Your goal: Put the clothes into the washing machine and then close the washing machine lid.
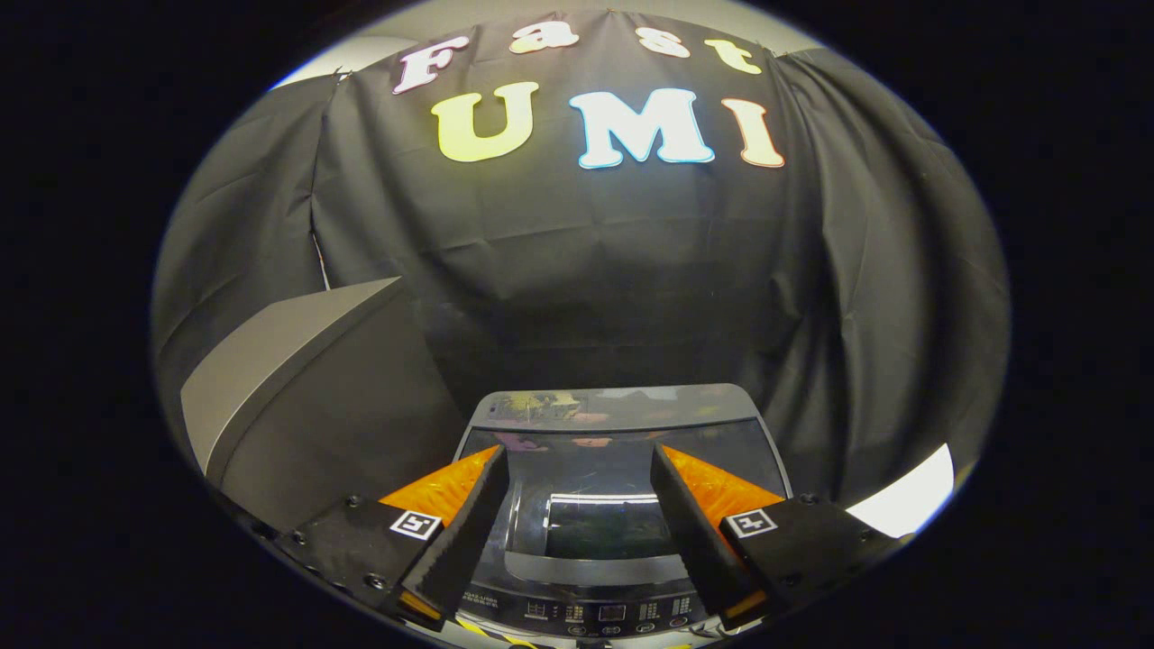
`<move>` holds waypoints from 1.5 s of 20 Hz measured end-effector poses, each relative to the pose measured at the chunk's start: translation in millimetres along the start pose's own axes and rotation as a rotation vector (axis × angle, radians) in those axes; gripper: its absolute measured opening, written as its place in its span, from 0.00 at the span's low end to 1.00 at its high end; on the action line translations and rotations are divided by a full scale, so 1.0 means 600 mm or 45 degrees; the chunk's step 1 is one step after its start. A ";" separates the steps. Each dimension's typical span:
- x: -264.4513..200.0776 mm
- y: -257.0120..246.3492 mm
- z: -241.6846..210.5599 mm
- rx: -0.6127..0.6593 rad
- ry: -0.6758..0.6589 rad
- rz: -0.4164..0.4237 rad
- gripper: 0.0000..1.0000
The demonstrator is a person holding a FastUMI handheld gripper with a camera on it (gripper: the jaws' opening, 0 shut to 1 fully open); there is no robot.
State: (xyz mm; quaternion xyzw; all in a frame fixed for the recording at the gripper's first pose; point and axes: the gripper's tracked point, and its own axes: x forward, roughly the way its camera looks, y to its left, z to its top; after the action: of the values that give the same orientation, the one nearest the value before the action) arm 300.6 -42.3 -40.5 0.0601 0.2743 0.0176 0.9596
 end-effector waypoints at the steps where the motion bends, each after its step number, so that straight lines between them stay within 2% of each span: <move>1: -0.014 0.002 -0.005 0.008 -0.006 0.000 0.98; 5: -0.070 0.008 -0.016 0.013 -0.083 -0.014 0.99; 9: -0.162 0.003 -0.028 0.035 -0.213 -0.040 0.99; 16: -0.331 -0.040 -0.032 -0.170 -0.512 -0.170 0.98; 18: -0.366 -0.038 -0.047 -0.212 -0.561 -0.160 0.99; 22: -0.450 -0.009 -0.071 -0.246 -0.686 -0.045 0.99; 25: -0.494 0.002 -0.127 -0.268 -0.698 0.033 0.99; 30: -0.535 -0.023 -0.196 -0.235 -0.691 0.050 1.00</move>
State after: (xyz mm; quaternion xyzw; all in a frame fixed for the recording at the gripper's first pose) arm -34.2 -65.1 26.9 -0.0198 0.0033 0.0442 0.9988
